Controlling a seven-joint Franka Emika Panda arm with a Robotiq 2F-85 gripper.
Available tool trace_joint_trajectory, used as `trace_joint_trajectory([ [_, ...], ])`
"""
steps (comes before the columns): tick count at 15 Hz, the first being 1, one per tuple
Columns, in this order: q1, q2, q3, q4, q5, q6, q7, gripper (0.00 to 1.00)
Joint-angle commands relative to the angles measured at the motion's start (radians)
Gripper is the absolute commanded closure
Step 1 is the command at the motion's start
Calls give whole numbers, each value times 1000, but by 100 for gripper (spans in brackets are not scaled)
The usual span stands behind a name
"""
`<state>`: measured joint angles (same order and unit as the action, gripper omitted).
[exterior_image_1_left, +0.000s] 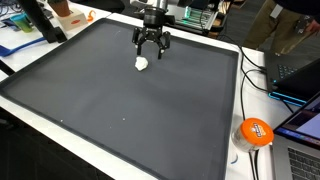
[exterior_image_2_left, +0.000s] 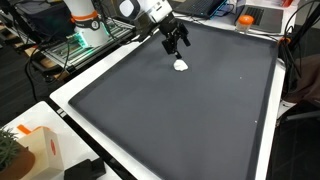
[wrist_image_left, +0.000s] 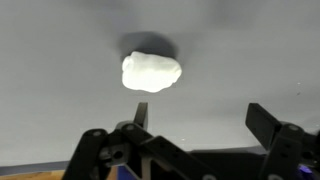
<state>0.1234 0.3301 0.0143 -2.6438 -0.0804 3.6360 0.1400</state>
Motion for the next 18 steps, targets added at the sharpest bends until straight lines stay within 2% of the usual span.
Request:
trace_joint_trajectory([
  [1,38,-4,-20,-14,172,6,-80,0],
  [2,46,3,-23,-13,207,22,-95,0],
  [7,59,38,-7,-12,242,130,-129,0],
  [12,48,71,9,-3,229,184,-123,0],
  [15,-57,-36,91,-33,39,29,-17,0],
  [16,-72,-98,113,-43,8,-59,5,0],
  [18,-77,-194,146,-71,18,-202,45,0],
])
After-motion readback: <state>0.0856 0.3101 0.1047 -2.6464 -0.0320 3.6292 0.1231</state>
